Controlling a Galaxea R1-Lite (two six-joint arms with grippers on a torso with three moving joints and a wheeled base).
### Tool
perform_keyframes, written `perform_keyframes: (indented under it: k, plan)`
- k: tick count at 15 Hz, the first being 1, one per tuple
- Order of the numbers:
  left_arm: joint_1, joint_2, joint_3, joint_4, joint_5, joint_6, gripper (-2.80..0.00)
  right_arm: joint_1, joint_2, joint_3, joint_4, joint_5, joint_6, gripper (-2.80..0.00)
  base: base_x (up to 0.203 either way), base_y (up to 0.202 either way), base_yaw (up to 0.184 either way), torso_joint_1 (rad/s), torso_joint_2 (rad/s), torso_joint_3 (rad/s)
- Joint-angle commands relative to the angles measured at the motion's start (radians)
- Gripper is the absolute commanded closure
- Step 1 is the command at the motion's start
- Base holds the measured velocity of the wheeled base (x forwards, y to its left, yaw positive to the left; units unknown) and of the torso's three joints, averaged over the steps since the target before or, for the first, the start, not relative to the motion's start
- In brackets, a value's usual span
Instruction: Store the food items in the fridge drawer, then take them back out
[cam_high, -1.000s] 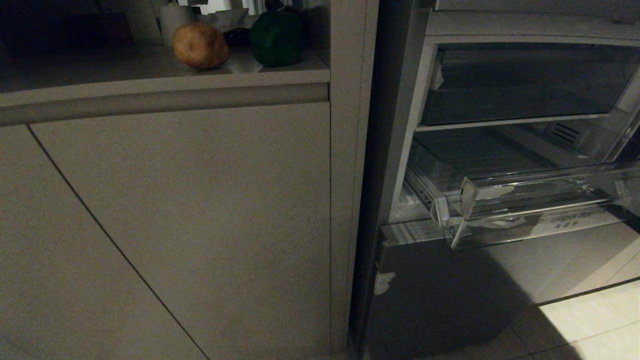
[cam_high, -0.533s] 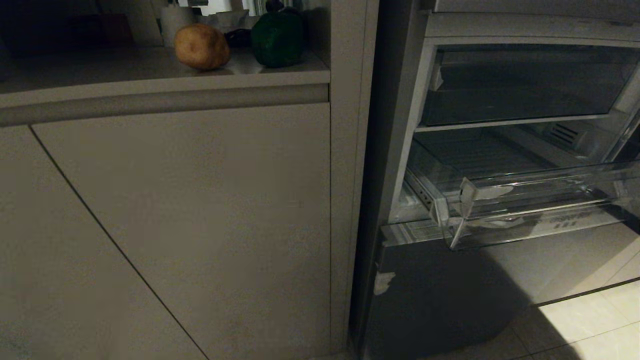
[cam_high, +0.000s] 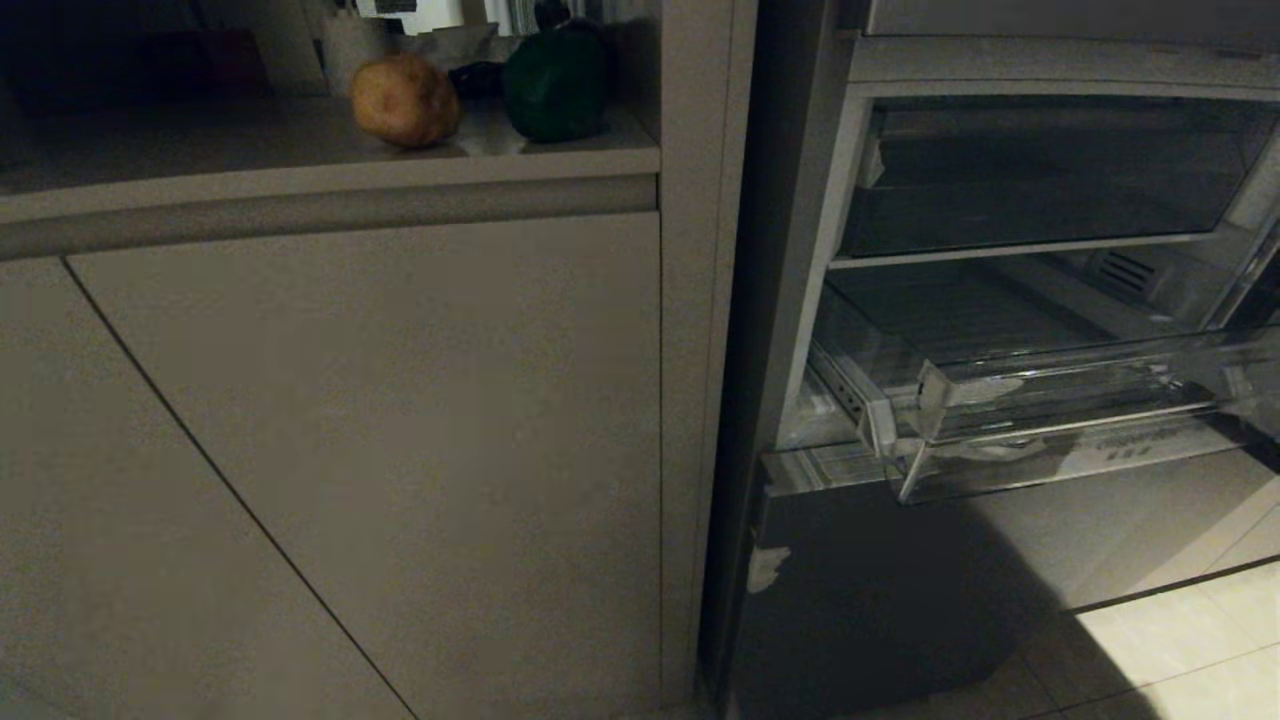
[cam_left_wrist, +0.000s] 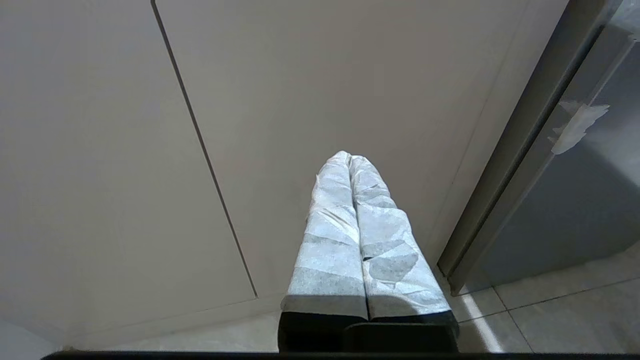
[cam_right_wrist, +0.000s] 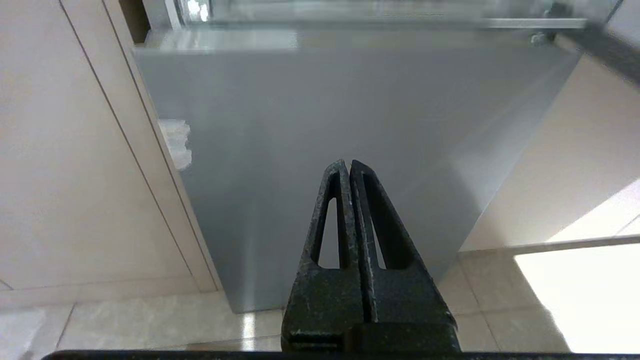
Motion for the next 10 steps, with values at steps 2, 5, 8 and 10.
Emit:
perform_keyframes:
  k: [2, 5, 8, 10]
  plan:
    - [0.000, 0.002, 0.000, -0.001, 0.001, 0.000, 0.00, 0.000, 0.000, 0.009, -0.001, -0.001, 0.003, 0.00, 0.000, 0.000, 0.000, 0.158, -0.40, -0.239]
    - [0.000, 0.002, 0.000, -0.001, 0.001, 0.000, 0.00, 0.000, 0.000, 0.009, 0.000, -0.001, 0.006, 0.00, 0.000, 0.000, 0.000, 0.209, -0.51, -0.307]
    - [0.000, 0.002, 0.000, -0.001, 0.001, 0.000, 0.00, 0.000, 0.000, 0.009, 0.001, -0.001, 0.008, 0.00, 0.000, 0.000, 0.000, 0.239, -0.56, -0.324]
    - [0.000, 0.002, 0.000, -0.001, 0.001, 0.000, 0.00, 0.000, 0.000, 0.008, 0.000, -0.003, 0.009, 0.00, 0.000, 0.000, 0.000, 0.257, -0.59, -0.335]
